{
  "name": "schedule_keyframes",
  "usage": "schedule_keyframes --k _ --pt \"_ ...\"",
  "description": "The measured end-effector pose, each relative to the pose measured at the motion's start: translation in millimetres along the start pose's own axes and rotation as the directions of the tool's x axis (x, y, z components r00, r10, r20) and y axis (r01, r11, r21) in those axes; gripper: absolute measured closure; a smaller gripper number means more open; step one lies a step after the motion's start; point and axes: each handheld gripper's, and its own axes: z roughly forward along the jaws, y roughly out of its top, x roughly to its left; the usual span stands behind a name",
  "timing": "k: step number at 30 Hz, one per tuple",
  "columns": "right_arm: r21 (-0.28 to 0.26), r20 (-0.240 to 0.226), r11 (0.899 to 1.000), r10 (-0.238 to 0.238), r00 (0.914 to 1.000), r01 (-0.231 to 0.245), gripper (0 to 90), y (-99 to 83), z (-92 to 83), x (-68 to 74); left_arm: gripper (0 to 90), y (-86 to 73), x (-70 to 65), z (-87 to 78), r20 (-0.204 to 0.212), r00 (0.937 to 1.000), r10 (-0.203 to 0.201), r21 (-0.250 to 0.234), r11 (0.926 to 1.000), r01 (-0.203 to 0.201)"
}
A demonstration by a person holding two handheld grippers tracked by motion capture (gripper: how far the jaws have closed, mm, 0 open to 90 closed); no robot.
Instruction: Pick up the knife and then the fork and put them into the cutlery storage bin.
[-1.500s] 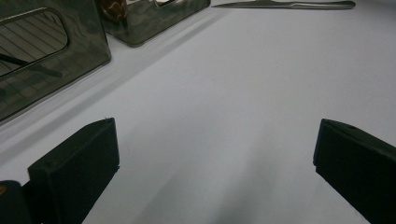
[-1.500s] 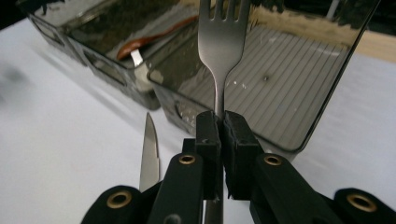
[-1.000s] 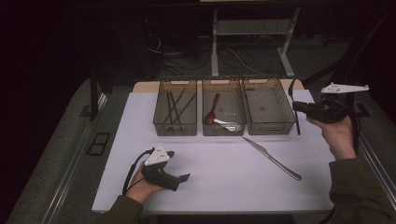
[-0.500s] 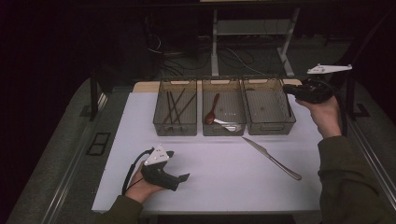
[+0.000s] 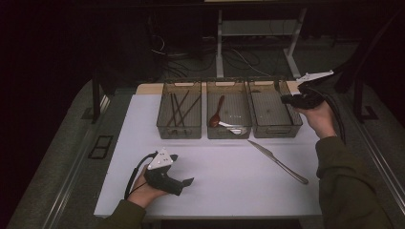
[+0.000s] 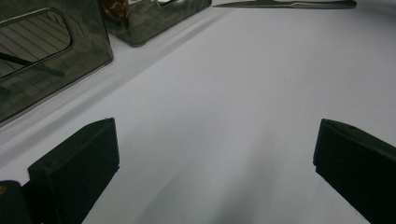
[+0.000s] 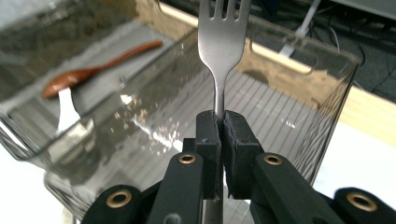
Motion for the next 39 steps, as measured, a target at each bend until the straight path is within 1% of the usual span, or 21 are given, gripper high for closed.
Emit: schedule_keyframes --k 2,4,6,9,11,15,16,18,19,21,23,26,28,30,32,34,36,37,38,39 --pt "0.024 0.001 1.000 0.004 1.0000 -0.004 84.5 -2.9 4.5 -0.4 0.0 0.0 -0.3 0.1 0.000 1.0000 -0.001 0.000 1.0000 0.001" --pt "0.052 0.004 0.999 -0.005 1.0000 0.005 84.5 -5.3 9.1 -1.7 0.0 -0.1 -0.4 0.1 0.001 1.0000 -0.001 0.000 1.0000 0.001" --pt "0.083 0.009 0.996 -0.009 0.9999 0.008 84.5 -7.5 13.2 -1.9 0.0 -0.1 -0.4 0.1 0.002 1.0000 0.002 0.003 1.0000 -0.002" --pt "0.124 0.000 0.992 -0.010 0.9999 0.010 84.5 -10.8 19.8 -2.6 0.0 -0.1 -0.5 0.5 0.004 1.0000 0.004 0.005 1.0000 -0.004" --pt "0.145 0.005 0.989 -0.011 0.9999 0.010 84.5 -12.3 23.2 -2.5 0.0 -0.2 -0.8 0.7 0.005 1.0000 0.005 0.006 1.0000 -0.006" --pt "0.195 0.007 0.981 -0.007 1.0000 0.006 84.5 -14.7 31.7 -2.7 0.0 -0.2 -1.1 1.0 0.007 0.9999 0.009 0.008 0.9999 -0.009" --pt "0.208 0.013 0.978 -0.011 0.9999 0.008 84.4 -15.1 33.5 -2.9 0.0 -0.3 -1.1 1.0 0.007 0.9999 0.010 0.008 0.9999 -0.010" --pt "0.238 0.010 0.971 -0.007 0.9999 0.005 83.5 -16.0 37.5 -3.5 0.0 -0.4 -1.1 1.0 0.008 0.9999 0.009 0.010 0.9999 -0.009" --pt "0.239 0.009 0.971 -0.004 1.0000 0.002 83.0 -16.4 38.4 -3.4 0.0 -0.5 -1.1 1.1 0.007 0.9999 0.008 0.011 0.9999 -0.008" --pt "0.233 0.007 0.972 0.009 0.9999 -0.010 74.0 -16.4 38.9 -3.9 0.0 -0.6 -1.1 1.0 0.007 0.9999 0.008 0.011 0.9999 -0.008" --pt "0.223 0.005 0.975 0.012 0.9999 -0.013 68.4 -16.4 37.9 -4.0 0.0 -0.5 -1.2 0.9 0.008 0.9999 0.009 0.010 0.9999 -0.009" --pt "0.195 0.001 0.980 0.025 0.9997 -0.025 59.4 -15.4 32.9 -4.3 0.0 -0.6 -1.4 0.9 0.008 0.9999 0.008 0.010 0.9999 -0.008" --pt "0.173 -0.004 0.984 0.035 0.9994 -0.034 56.2 -14.4 28.1 -3.8 0.0 -0.5 -1.4 0.9 0.008 0.9999 0.008 0.011 0.9999 -0.008" --pt "0.141 -0.019 0.989 0.050 0.9986 -0.047 53.1 -13.1 19.9 -2.6 0.0 -0.6 -1.3 1.0 0.007 0.9999 0.007 0.011 0.9999 -0.007" --pt "0.123 -0.033 0.991 0.060 0.9976 -0.056 50.6 -12.5 12.2 -1.2 0.0 -0.6 -1.4 1.2 0.007 1.0000 0.006 0.012 0.9999 -0.007" --pt "0.103 -0.040 0.993 0.061 0.9973 -0.056 49.0 -12.7 4.4 1.4 0.0 -0.8 -1.2 1.2 0.008 0.9999 0.008 0.015 0.9998 -0.008" --pt "0.077 -0.073 0.994 0.083 0.9939 -0.078 46.3 -14.2 -4.5 3.8 0.0 -0.8 -1.3 1.2 0.007 0.9999 0.009 0.018 0.9998 -0.009" --pt "0.063 -0.081 0.995 0.088 0.9928 -0.083 45.8 -15.3 -8.5 5.5 0.0 -0.8 -1.3 1.1 0.007 0.9999 0.010 0.018 0.9998 -0.010" --pt "0.053 -0.084 0.995 0.088 0.9925 -0.084 44.9 -16.4 -12.6 7.9 0.0 -0.8 -1.4 1.0 0.007 0.9999 0.011 0.020 0.9997 -0.011" --pt "0.045 -0.085 0.996 0.079 0.9932 -0.076 44.2 -17.4 -15.4 9.4 0.0 -0.8 -1.5 1.1 0.006 0.9999 0.011 0.020 0.9997 -0.011"
